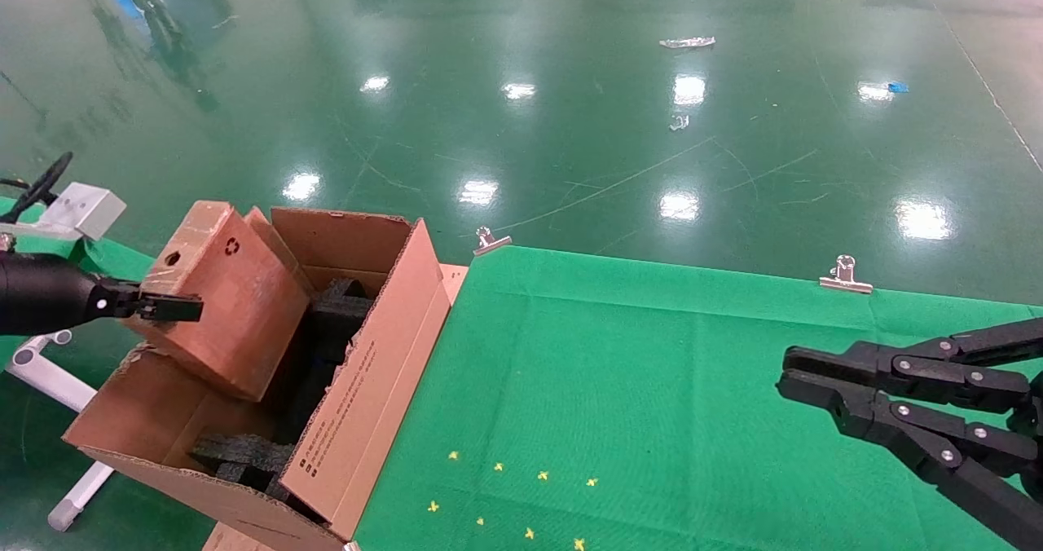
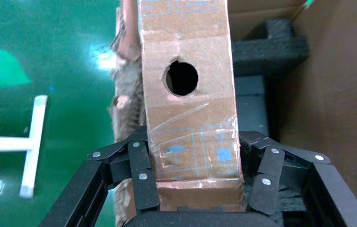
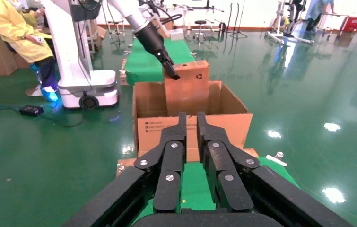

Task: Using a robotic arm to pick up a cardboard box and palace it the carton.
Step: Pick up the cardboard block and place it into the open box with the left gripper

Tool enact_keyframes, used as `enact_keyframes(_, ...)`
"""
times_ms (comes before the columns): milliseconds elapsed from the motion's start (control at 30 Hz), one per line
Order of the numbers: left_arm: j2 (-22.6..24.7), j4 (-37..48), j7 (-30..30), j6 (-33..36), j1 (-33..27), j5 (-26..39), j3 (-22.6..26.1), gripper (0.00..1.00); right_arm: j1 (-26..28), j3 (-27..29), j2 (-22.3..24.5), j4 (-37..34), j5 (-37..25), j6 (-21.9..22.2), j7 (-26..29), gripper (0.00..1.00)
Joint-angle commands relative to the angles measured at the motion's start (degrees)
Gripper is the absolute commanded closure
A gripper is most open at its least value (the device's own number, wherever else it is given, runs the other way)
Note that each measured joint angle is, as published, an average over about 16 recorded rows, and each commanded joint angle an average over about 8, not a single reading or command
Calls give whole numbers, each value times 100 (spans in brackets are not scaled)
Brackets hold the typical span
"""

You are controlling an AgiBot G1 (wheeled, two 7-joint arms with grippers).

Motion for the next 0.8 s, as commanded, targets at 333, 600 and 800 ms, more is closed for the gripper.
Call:
enact_keyframes(333, 18, -84, -371, -339, 297, 321, 216, 100, 1, -4, 2, 0, 3, 2, -2, 0)
enact_keyframes(600, 204, 153, -336, -592, 584, 309, 358, 100, 1, -6, 3, 0, 4, 3, -3, 0)
enact_keyframes(800, 511, 608, -135, -700, 774, 269, 449, 100, 2, -8, 3, 0, 6, 4, -4, 0)
